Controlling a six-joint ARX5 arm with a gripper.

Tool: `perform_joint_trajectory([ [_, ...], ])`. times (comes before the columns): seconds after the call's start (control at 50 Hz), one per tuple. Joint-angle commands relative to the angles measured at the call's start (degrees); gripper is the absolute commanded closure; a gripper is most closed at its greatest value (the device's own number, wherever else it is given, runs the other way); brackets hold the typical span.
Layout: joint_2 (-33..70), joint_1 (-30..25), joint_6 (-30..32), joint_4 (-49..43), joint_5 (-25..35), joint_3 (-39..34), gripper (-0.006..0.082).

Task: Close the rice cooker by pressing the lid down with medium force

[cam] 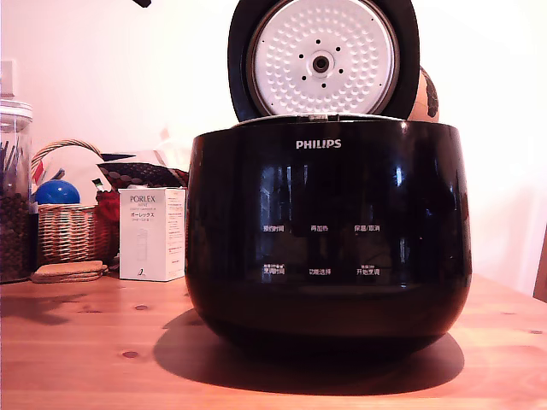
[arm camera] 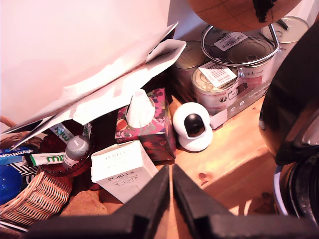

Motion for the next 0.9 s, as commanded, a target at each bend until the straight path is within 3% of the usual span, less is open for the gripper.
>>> perform_joint_trajectory([
  [0.0,0.04,0.26,-0.20,1.62,0.09,0.11,0.0791],
  [0.36,0.04,0.46,-0.20,2.45,0.04,0.11,0.0791],
  [0.6,0.28,1.38,-0.37,12.15,0.20,0.11,0.0791],
  [0.88,2.49,4.15,-5.25,20.22,10.91,0.24,0.0791],
])
